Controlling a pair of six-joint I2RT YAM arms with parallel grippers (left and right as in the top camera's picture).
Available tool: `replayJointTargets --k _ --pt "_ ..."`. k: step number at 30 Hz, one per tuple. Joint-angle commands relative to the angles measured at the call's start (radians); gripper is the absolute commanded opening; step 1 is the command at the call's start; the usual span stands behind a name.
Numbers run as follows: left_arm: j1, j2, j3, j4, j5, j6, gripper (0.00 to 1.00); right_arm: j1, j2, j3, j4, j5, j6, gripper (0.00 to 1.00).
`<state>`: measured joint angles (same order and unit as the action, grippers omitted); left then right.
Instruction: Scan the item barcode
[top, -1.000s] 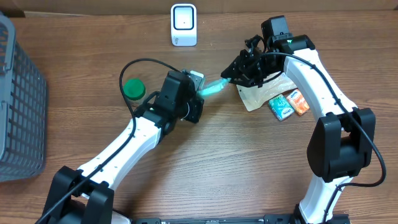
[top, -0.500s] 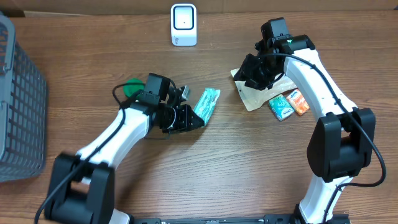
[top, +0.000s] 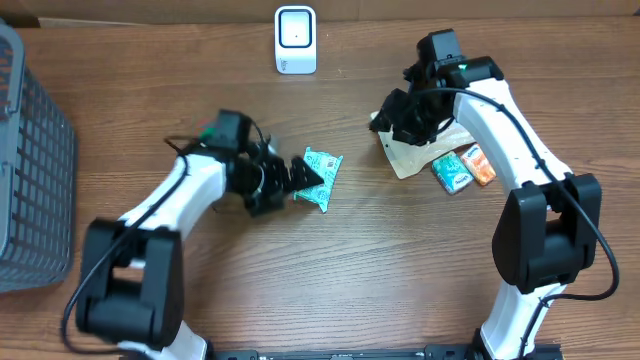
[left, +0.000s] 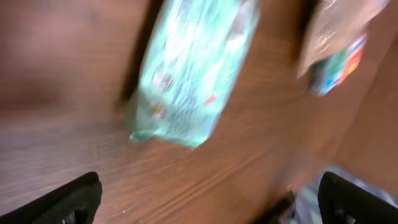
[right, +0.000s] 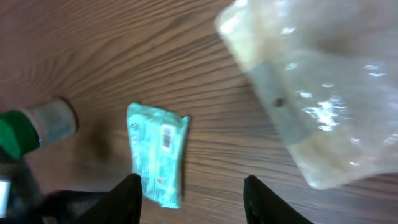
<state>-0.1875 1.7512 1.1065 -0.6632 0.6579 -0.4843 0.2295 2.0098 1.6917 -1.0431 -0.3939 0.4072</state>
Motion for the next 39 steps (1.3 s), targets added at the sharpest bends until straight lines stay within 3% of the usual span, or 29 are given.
replayJointTargets --k 1,5,9,18,24,31,33,39 --pt "0.014 -0.154 0.201 -0.105 -0.217 0.138 1.0 0.09 0.0 -0.002 0.034 -0.022 0.039 0.5" --pt "0.063 -0.216 0.41 -0.253 -0.38 0.245 1.0 0.226 0.031 -0.004 0.144 0.031 0.207 0.47" --pt "0.183 -0.216 0.479 -0.307 -0.377 0.283 1.0 0.312 0.093 -0.004 0.239 0.026 0.307 0.44" --pt "0.386 -0.201 0.478 -0.346 -0.381 0.298 1.0 0.444 0.196 -0.004 0.251 0.062 0.299 0.51" --pt "0.385 -0.201 0.478 -0.371 -0.459 0.298 1.0 0.399 0.206 0.006 0.103 0.064 0.24 0.54" --pt "0.385 -0.201 0.478 -0.373 -0.459 0.298 1.0 0.254 0.206 0.089 -0.146 0.142 0.049 0.57" --pt "0.385 -0.201 0.478 -0.373 -0.459 0.298 1.0 0.216 0.206 0.101 -0.166 0.211 0.016 0.61" --pt "0.385 -0.201 0.478 -0.373 -0.459 0.298 1.0 0.135 0.137 0.14 -0.234 0.169 -0.05 0.61"
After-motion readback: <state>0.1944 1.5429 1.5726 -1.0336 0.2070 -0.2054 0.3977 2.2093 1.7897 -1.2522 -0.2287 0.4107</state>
